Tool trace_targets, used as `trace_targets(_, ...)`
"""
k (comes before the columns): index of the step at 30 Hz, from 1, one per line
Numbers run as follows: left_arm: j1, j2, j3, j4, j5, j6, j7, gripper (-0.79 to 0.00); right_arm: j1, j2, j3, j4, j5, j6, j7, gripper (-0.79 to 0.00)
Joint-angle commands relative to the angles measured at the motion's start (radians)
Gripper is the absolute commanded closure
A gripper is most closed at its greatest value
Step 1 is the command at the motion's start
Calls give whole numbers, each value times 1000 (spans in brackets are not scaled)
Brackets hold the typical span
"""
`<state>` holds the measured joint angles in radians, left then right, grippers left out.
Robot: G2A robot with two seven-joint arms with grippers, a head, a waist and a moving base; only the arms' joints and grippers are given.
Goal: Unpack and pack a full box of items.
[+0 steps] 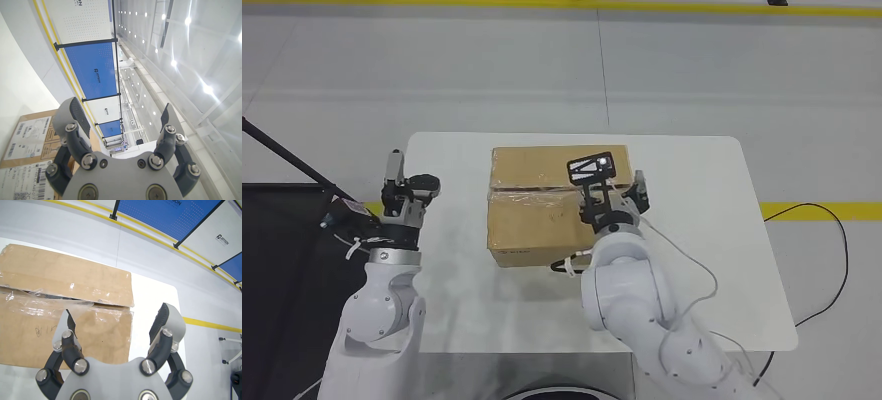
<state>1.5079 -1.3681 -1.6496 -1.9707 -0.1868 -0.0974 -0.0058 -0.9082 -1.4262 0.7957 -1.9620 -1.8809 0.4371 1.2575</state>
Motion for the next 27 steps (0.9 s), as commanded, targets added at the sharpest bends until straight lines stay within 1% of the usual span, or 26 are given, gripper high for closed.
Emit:
trace_targets(1, 2, 1, 3, -13, -7, 0, -20, -785, -4, -6, 2, 2, 9, -16, -7, -785)
trace_targets(5, 1, 8, 14, -31, -18, 31, -157, -785, -4, -19, -1, 14, 12, -48, -16, -785)
trace_targets(8, -7, 13, 17, -31, -7, 46, -214, -785, 0, -31, -6, 29, 8, -67, -14, -782)
trace_targets(10, -8, 14, 19, -32, -9, 47, -223, -785, 7, -38, -11, 43, -7, -77, -8, -751)
trace_targets(11, -8, 14, 18, -31, -10, 47, -223, -785, 10, -43, -14, 49, -17, -81, -3, -705)
trace_targets(12, -6, 14, 18, -31, -13, 46, -221, -785, 14, -47, -17, 56, -26, -86, 2, -680)
trace_targets(18, 12, 17, 1, -24, -26, 36, -212, -785, 32, -73, -39, 91, -71, -120, 49, -616)
trace_targets(21, 19, 18, -8, -22, -33, 33, -211, -785, 39, -87, -47, 107, -82, -135, 71, -610)
trace_targets(23, 22, 19, -12, -21, -38, 32, -210, -785, 43, -96, -51, 114, -82, -144, 79, -591)
trace_targets(25, 23, 19, -13, -21, -40, 31, -211, -785, 45, -105, -56, 117, -87, -150, 81, -545)
trace_targets(27, 24, 20, -14, -19, -42, 30, -209, -785, 45, -113, -59, 120, -94, -156, 82, -526)
